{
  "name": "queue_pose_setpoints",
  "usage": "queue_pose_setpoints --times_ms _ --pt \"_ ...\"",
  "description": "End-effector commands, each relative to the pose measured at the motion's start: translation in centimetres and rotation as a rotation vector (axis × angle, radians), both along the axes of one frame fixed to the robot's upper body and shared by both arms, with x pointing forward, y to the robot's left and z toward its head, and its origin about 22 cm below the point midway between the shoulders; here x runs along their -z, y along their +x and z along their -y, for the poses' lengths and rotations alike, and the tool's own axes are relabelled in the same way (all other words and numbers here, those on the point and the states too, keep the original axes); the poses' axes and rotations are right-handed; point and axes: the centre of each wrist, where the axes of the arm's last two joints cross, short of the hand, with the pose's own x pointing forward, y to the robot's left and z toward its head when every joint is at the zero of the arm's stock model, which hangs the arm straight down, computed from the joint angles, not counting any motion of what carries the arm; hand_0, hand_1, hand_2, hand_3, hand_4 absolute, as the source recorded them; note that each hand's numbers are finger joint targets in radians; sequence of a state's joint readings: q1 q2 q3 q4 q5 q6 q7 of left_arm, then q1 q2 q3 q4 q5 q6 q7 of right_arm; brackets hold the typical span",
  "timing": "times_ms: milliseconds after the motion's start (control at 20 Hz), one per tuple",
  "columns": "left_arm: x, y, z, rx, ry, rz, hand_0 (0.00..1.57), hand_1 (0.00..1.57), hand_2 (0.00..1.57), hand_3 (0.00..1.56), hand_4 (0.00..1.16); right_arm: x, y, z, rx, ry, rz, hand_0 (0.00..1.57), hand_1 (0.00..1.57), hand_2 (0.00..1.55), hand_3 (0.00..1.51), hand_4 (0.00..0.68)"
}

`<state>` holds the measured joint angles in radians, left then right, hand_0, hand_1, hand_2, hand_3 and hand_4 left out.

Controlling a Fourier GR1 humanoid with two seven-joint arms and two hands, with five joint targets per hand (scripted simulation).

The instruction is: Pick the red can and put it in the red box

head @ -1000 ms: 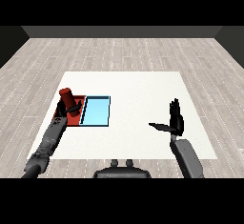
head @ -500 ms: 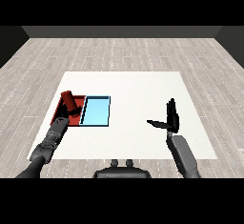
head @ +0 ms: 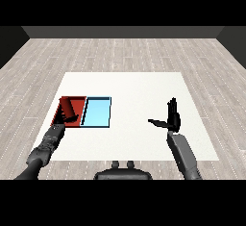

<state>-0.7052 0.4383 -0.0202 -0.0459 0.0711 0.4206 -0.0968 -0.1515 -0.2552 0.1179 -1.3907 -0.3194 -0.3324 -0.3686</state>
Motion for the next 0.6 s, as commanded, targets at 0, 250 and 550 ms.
queue_pose_setpoints --times_ms 0,250,550 --pt "-1.7 1.0 -1.0 0.002 -0.021 -0.061 0.00 0.00 0.00 0.00 0.00 0.1 0.5 0.6 0.003 -0.012 -0.007 0.00 0.00 0.00 0.00 0.000" --pt "-1.6 0.9 -1.0 0.023 0.040 -0.025 0.00 0.00 0.00 0.00 0.00 0.0 0.3 0.1 -0.002 0.025 0.019 0.00 0.00 0.00 0.00 0.000" --pt "-3.5 3.1 0.5 0.105 -0.040 0.376 0.00 0.00 0.00 0.00 0.00 0.5 -1.2 0.3 -0.028 0.029 0.043 0.00 0.00 0.00 0.00 0.000"
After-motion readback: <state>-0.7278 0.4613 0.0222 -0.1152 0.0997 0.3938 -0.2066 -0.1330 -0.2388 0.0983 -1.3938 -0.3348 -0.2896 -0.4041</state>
